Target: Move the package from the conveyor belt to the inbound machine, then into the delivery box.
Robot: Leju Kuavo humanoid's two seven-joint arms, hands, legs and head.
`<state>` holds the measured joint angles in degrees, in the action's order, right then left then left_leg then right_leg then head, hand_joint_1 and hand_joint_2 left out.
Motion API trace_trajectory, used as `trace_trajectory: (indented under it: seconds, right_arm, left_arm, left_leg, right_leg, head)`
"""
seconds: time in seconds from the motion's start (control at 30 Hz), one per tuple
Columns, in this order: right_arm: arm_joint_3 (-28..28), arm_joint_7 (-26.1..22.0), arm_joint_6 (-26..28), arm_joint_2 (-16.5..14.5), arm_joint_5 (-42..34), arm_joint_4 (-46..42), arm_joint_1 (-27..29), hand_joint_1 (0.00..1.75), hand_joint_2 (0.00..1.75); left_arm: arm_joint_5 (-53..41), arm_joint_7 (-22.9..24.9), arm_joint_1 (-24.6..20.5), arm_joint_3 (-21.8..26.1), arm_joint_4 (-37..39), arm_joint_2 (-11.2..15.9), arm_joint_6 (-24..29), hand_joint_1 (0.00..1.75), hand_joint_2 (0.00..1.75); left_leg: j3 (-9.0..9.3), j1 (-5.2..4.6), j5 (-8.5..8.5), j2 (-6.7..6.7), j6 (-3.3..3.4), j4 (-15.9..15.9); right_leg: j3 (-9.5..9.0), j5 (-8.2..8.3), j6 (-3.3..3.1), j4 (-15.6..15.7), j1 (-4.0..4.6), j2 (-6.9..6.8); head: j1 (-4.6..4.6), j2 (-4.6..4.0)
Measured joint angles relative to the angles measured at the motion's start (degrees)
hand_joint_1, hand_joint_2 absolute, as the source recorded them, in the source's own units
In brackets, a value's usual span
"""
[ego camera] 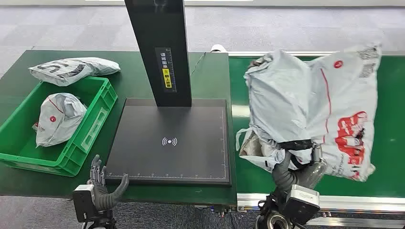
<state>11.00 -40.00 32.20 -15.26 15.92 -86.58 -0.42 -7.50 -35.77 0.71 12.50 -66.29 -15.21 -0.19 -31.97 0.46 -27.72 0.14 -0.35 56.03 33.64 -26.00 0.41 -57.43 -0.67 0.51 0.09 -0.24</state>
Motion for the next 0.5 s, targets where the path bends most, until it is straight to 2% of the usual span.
trace_trajectory:
  seconds: [0.07,0.33,0.5]
  right_arm:
    - [1.0,0.2,-3.5,0.0,0.4,3.6,-2.0,1.75,1.75]
    - [4.6,2.8,-24.3,-1.6,0.4,35.2,-17.8,1.75,1.75]
    - [6.1,7.0,-31.0,-2.8,1.8,50.6,-24.5,1.75,1.75]
  left_arm:
    - [-0.1,0.0,-0.4,-0.4,0.0,0.0,0.3,0.00,1.75]
    - [0.0,0.2,-1.8,-2.9,-1.3,0.4,4.8,0.00,1.75]
    - [-0.2,0.2,-2.3,-3.7,-2.2,1.0,6.3,0.00,1.75]
  left_leg:
    - [0.03,0.01,0.01,0.01,0.00,0.0]
    - [0.04,0.08,0.12,-0.10,0.01,0.0]
    - [-0.06,0.08,0.11,-0.11,0.01,0.0]
  right_leg:
    - [-0.02,0.01,-0.01,0.0,0.01,0.01]
    - [-0.05,0.04,-0.03,0.0,0.09,-0.08]
    - [0.05,0.03,-0.03,0.0,0.09,-0.08]
  head:
    - [0.01,0.00]
    - [0.02,0.00]
    - [0.02,0.00]
